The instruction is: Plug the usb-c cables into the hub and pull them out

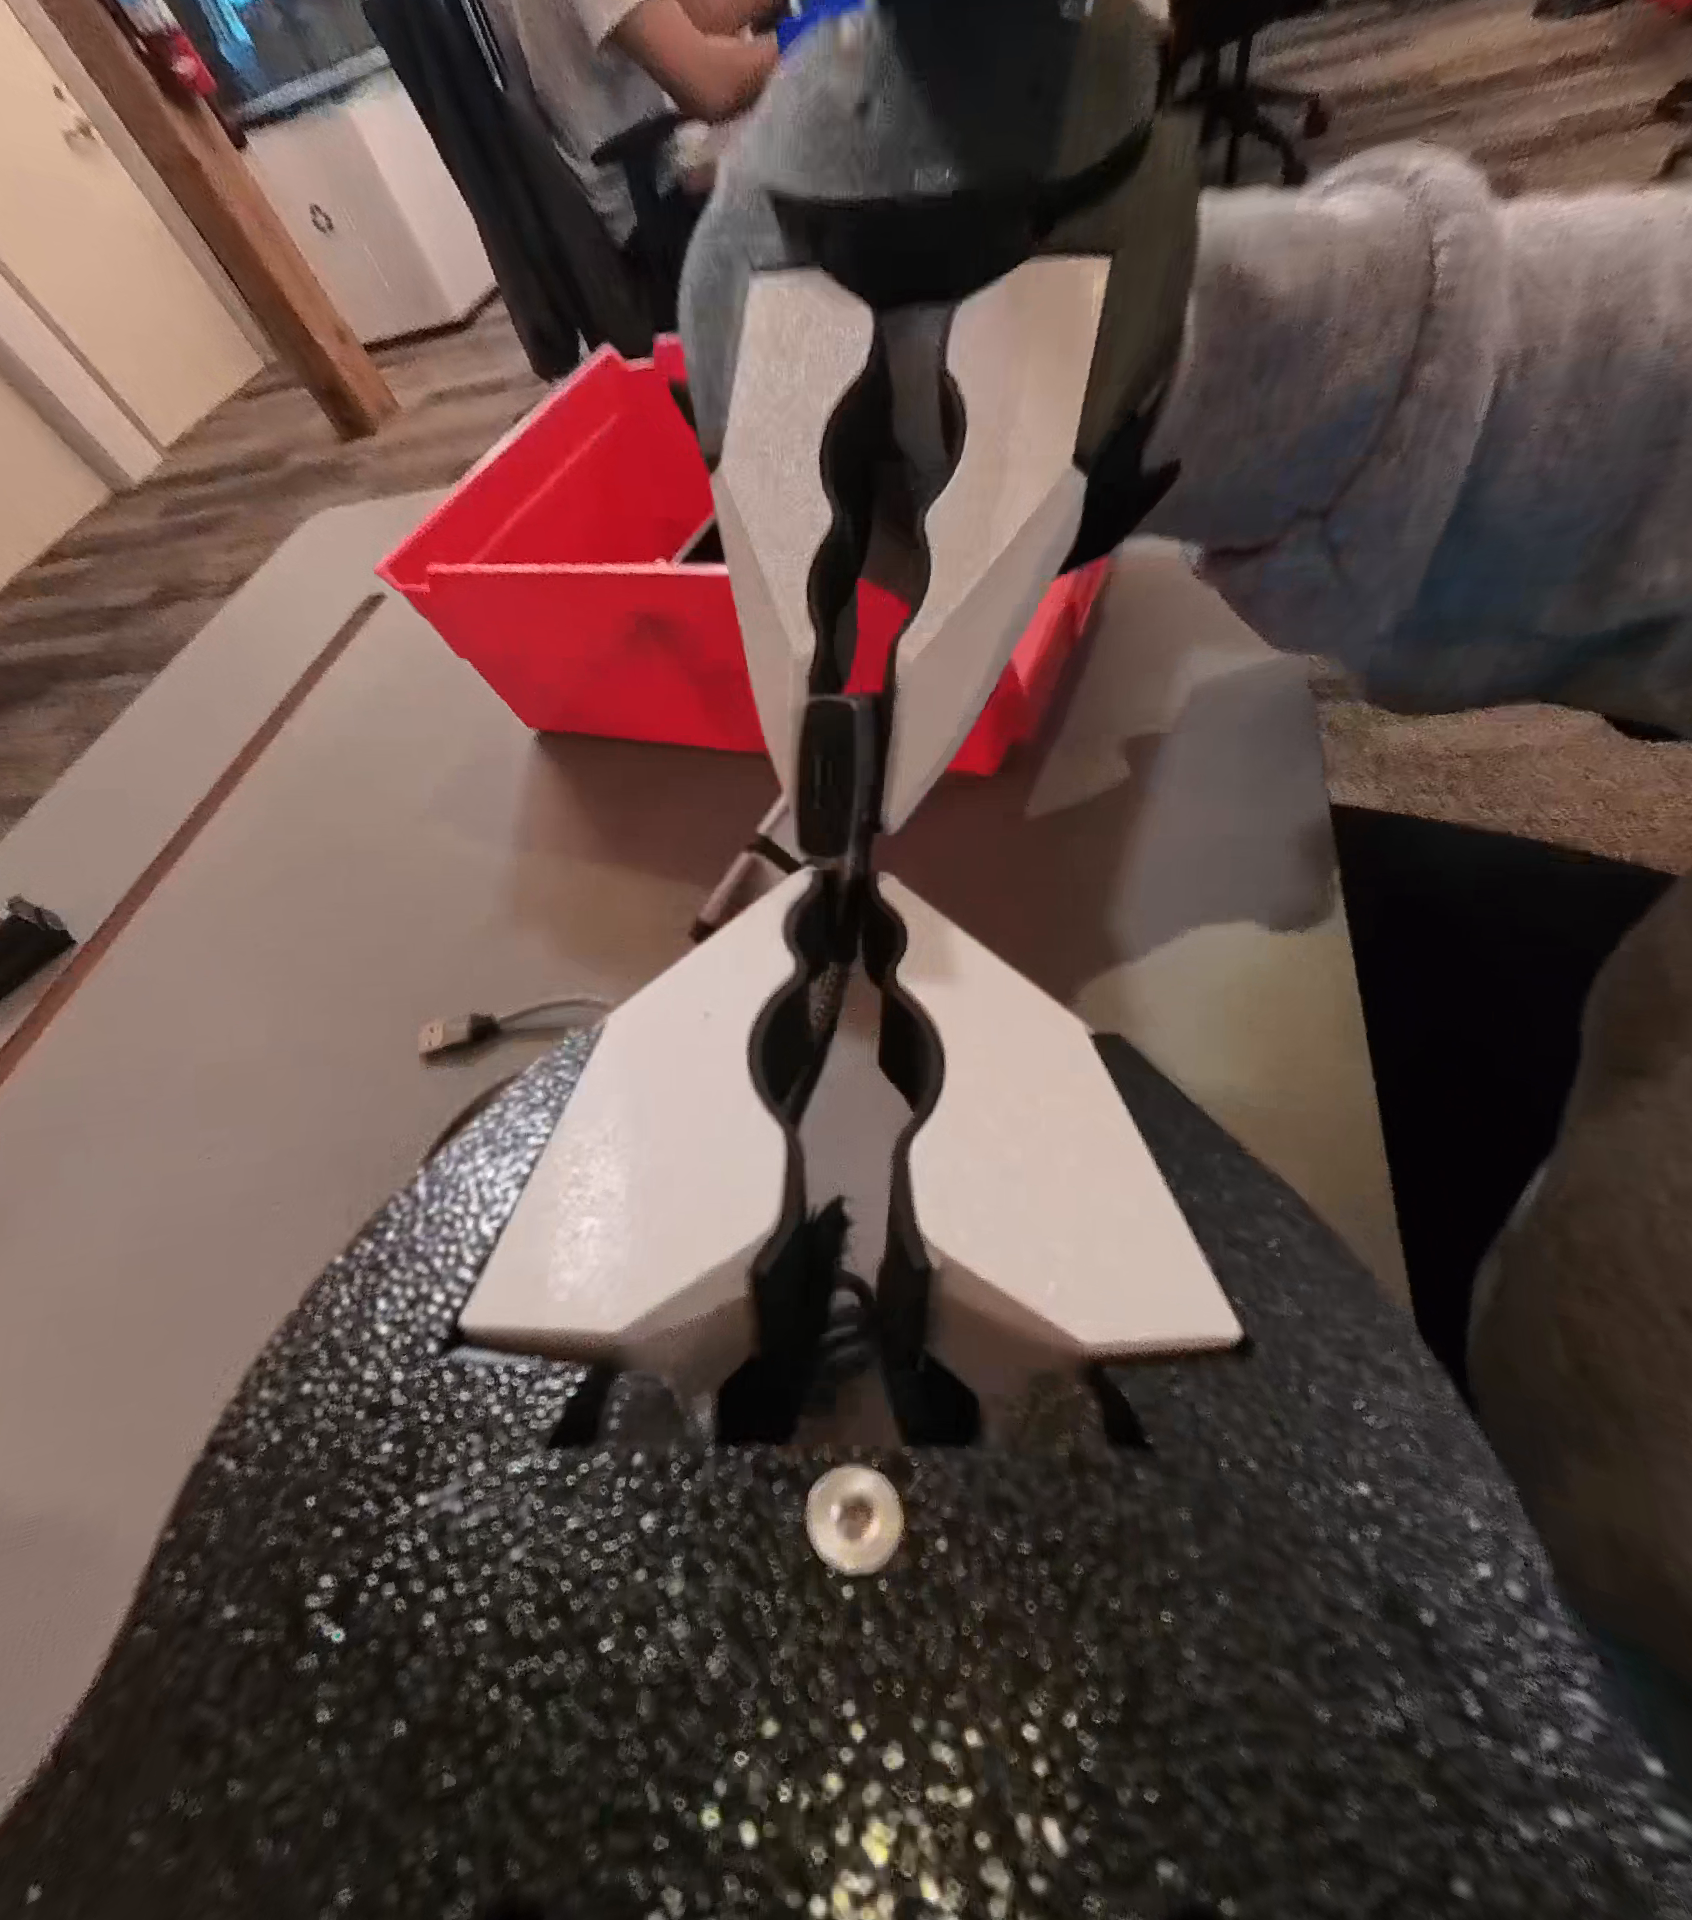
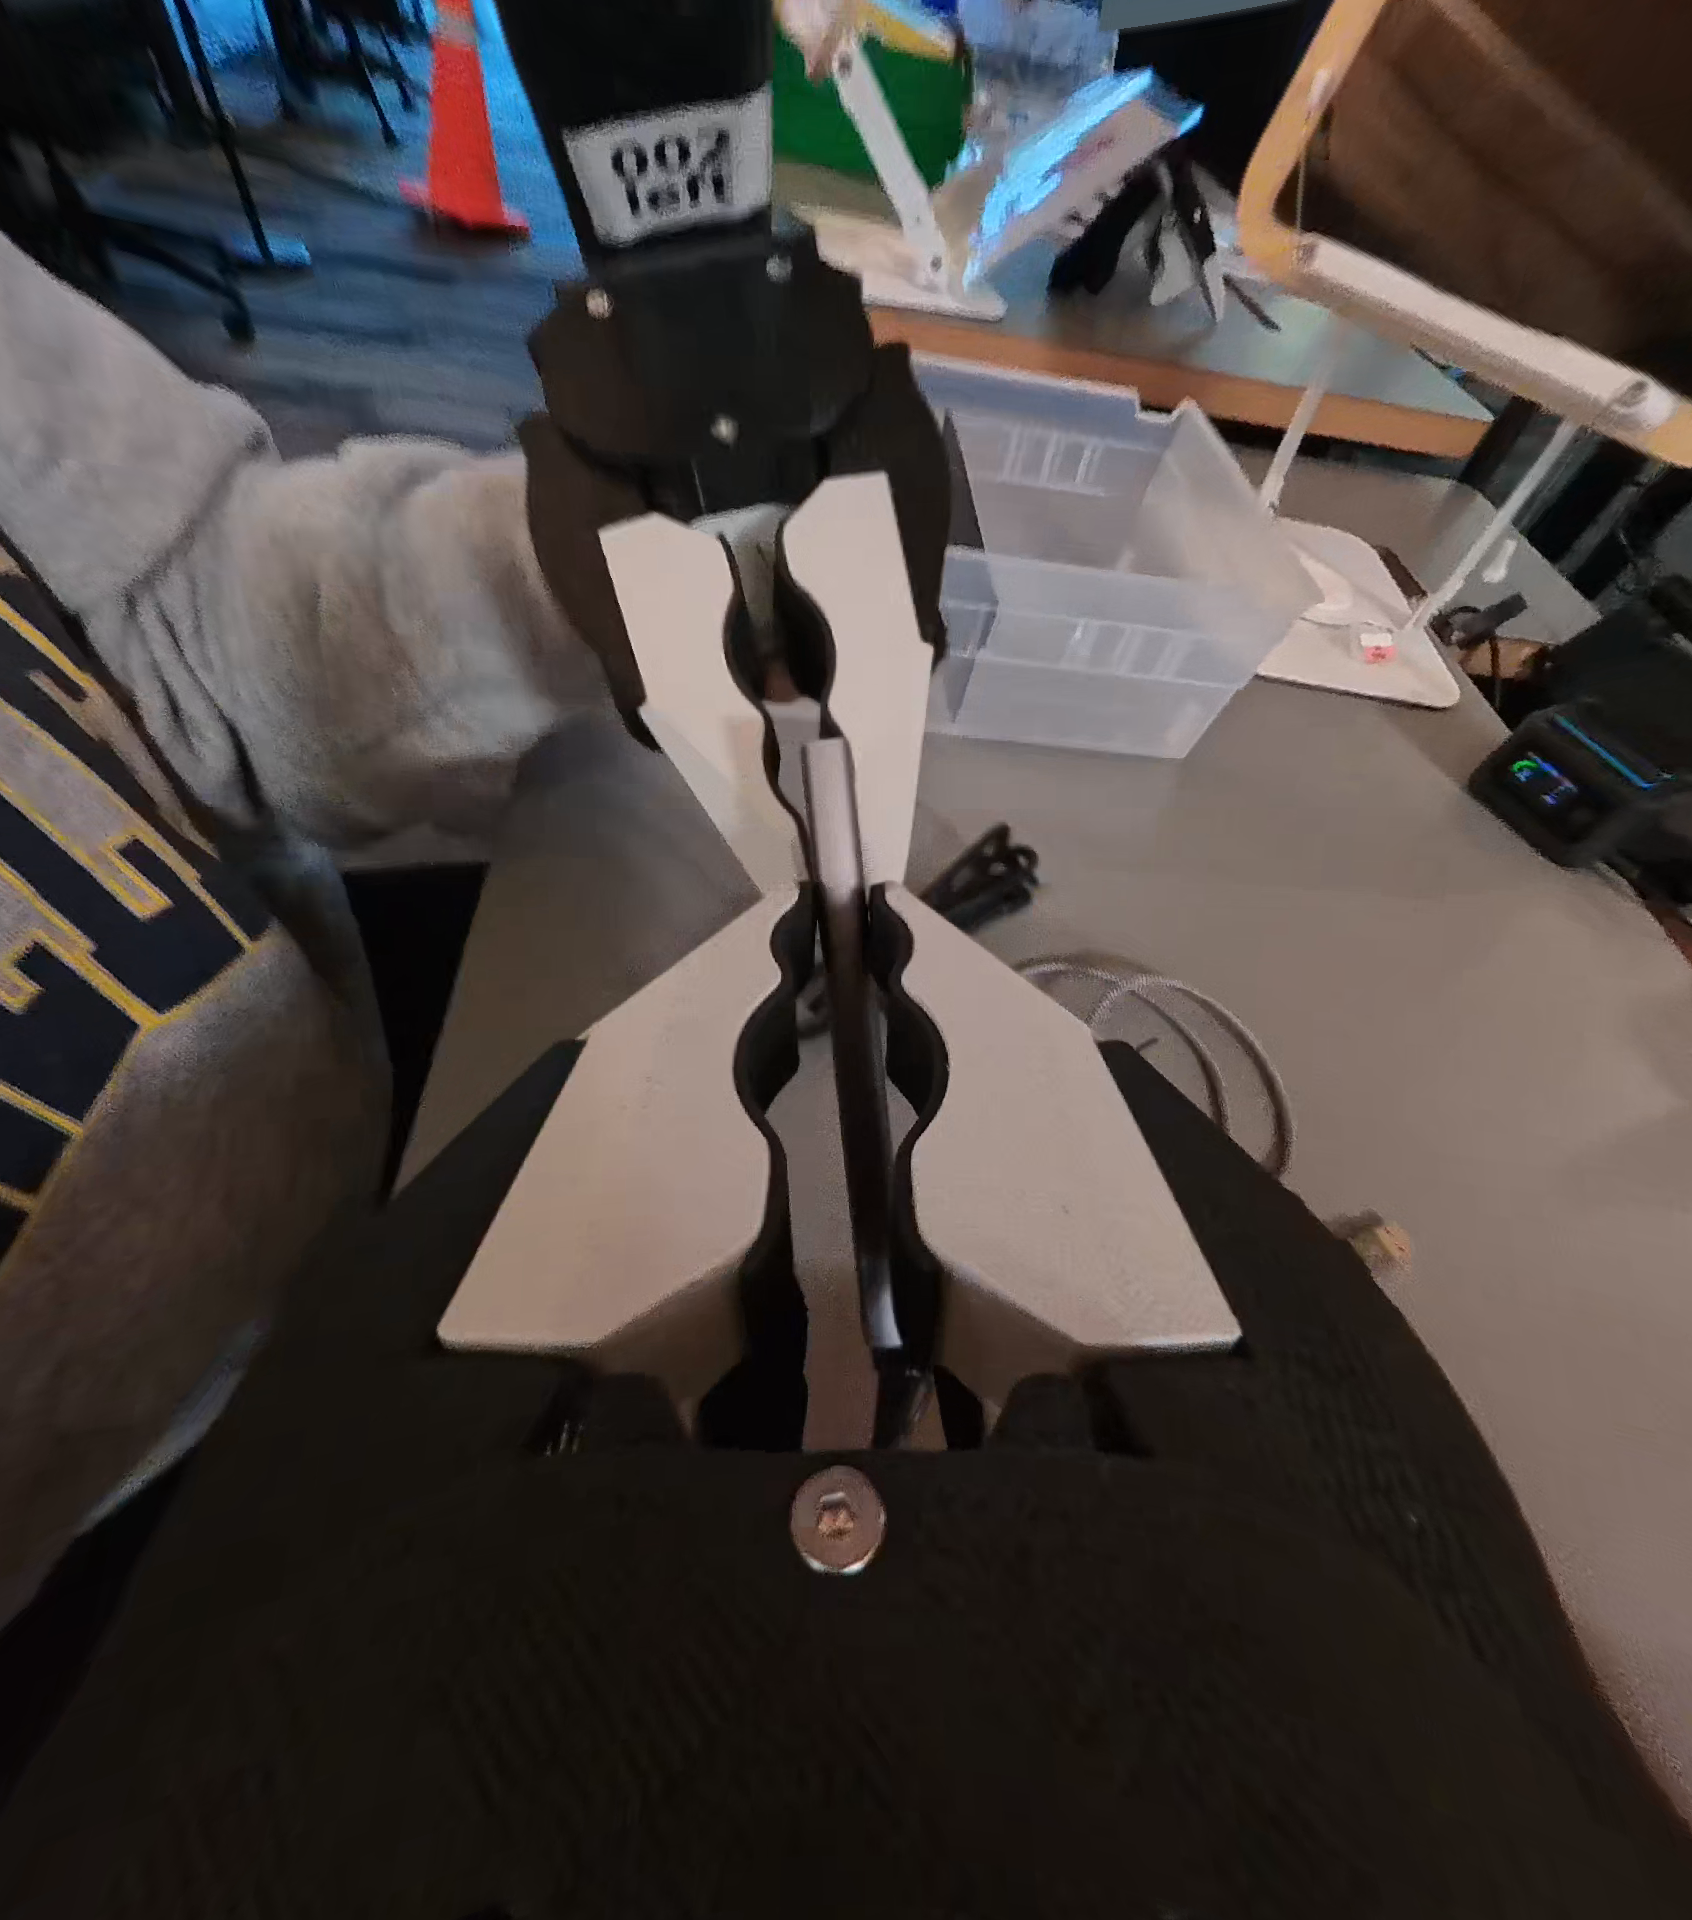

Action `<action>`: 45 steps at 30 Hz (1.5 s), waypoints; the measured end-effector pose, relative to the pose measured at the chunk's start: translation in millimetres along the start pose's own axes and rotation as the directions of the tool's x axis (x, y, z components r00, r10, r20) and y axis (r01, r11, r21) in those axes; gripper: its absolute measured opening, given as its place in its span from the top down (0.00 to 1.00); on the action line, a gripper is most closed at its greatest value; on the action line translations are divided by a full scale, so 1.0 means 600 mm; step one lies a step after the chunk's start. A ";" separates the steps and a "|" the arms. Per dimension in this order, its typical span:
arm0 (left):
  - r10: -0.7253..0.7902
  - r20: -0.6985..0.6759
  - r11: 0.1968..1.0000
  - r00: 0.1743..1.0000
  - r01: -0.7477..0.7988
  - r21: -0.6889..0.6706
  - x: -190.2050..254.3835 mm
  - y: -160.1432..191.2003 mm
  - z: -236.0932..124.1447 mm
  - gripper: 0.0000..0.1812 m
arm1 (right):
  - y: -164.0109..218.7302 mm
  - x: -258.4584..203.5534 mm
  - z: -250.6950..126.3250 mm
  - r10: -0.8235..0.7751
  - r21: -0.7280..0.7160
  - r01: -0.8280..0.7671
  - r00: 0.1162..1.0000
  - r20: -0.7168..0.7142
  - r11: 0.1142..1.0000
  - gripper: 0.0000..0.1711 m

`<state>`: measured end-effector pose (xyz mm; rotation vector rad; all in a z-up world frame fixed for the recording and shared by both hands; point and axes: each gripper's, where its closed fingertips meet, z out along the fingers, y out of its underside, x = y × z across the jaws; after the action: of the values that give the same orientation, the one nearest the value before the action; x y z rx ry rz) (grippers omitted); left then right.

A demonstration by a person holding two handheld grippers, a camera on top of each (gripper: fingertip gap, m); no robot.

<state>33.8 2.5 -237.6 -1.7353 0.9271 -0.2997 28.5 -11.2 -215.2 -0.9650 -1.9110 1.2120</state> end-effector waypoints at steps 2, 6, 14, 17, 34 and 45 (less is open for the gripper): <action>0.039 -0.004 0.996 0.999 -0.040 -0.080 0.007 0.013 0.001 0.98 | 0.014 -0.007 0.007 -0.079 -0.080 0.077 0.997 -0.024 0.994 0.96; 0.140 -0.029 0.978 0.990 -0.143 -0.152 0.023 0.014 -0.011 0.99 | 0.015 -0.027 0.007 -0.166 -0.104 0.164 0.986 -0.011 0.981 0.96; 0.232 -0.002 0.959 0.973 -0.229 -0.169 0.053 0.007 -0.024 0.98 | 0.012 -0.060 0.002 -0.240 -0.058 0.238 0.970 -0.037 0.970 0.96; 0.247 -0.037 0.958 0.968 -0.249 -0.143 0.076 -0.005 -0.027 0.98 | 0.007 -0.082 -0.008 -0.253 -0.040 0.252 0.967 -0.040 0.967 0.96; -0.018 0.064 0.929 0.998 0.040 -0.367 -0.004 0.109 -0.003 0.99 | 0.006 -0.020 -0.124 0.103 0.157 -0.061 0.956 -0.275 0.986 0.96; -0.057 -0.218 0.997 0.974 0.065 0.032 0.073 -0.021 0.055 0.70 | -0.002 -0.045 -0.085 0.190 0.266 -0.156 0.976 -0.105 0.951 0.96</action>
<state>88.5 -4.5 -249.0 -1.7209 1.0181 -0.5527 84.5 -12.6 -200.5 -1.0588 -1.5484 1.4220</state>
